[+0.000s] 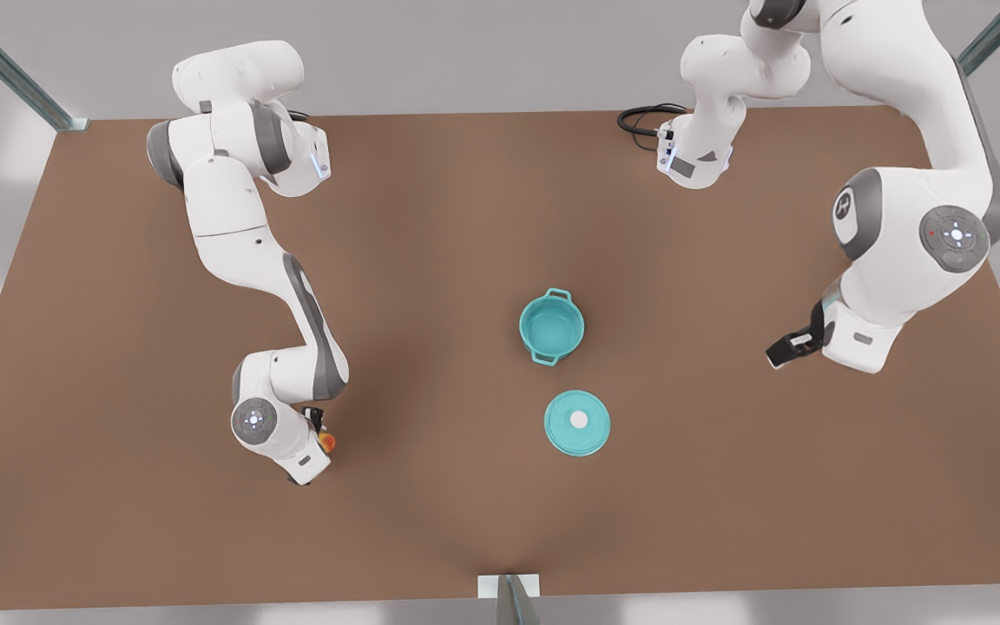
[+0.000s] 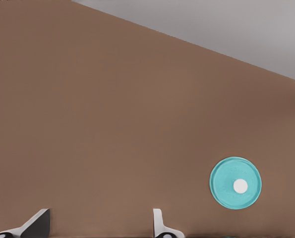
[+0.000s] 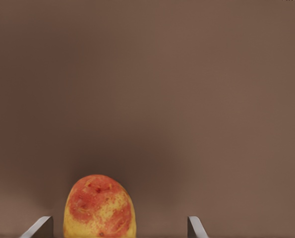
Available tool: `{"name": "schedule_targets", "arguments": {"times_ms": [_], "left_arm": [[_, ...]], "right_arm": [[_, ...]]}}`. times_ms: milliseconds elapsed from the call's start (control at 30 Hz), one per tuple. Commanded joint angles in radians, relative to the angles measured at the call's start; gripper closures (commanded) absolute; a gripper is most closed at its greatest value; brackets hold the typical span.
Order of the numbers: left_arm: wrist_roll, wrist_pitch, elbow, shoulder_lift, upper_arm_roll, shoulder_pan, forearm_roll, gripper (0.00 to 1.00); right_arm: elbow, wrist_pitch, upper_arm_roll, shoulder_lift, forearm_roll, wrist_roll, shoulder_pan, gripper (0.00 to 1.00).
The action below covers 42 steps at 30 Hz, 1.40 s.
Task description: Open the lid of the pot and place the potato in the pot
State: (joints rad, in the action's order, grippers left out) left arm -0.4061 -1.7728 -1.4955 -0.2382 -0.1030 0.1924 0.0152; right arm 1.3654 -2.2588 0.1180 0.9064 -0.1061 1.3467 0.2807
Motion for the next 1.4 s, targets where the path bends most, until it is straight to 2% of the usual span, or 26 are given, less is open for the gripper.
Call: {"name": "schedule_targets", "arguments": {"times_ms": [0, 100, 233, 300, 333, 867, 1067, 1367], "left_arm": [[0.432, 0.073, 0.003, 0.000, 0.005, 0.007, 0.000, 0.00], [0.434, 0.076, -0.002, 0.003, -0.003, 0.004, -0.003, 0.00], [0.431, 0.102, -0.003, 0.002, 0.005, 0.007, -0.006, 0.00], [0.431, 0.102, -0.005, 0.002, 0.005, 0.007, -0.006, 0.00], [0.429, 0.104, -0.005, 0.003, 0.005, 0.007, -0.006, 0.00], [0.388, 0.105, -0.008, 0.002, 0.006, 0.016, -0.009, 0.00], [0.388, 0.105, -0.008, 0.002, 0.006, 0.016, -0.009, 0.00], [0.388, 0.113, -0.008, 0.003, 0.002, 0.015, -0.009, 0.00]], "right_arm": [[0.001, -0.022, 0.000, -0.001, -0.001, 0.089, -0.006, 0.00], [0.008, -0.022, -0.001, -0.001, -0.001, 0.089, -0.009, 0.04], [0.009, -0.022, -0.001, -0.001, -0.001, 0.111, -0.012, 0.16], [0.009, -0.022, -0.001, -0.001, -0.001, 0.112, -0.012, 0.27], [0.009, -0.022, -0.001, -0.001, -0.001, 0.112, -0.012, 0.29], [0.009, -0.036, -0.011, 0.014, -0.012, 0.112, -0.005, 0.29], [0.009, -0.031, -0.011, 0.013, -0.014, 0.123, -0.005, 0.52], [0.008, 0.111, -0.047, -0.090, -0.035, 0.109, 0.028, 0.53]]}}
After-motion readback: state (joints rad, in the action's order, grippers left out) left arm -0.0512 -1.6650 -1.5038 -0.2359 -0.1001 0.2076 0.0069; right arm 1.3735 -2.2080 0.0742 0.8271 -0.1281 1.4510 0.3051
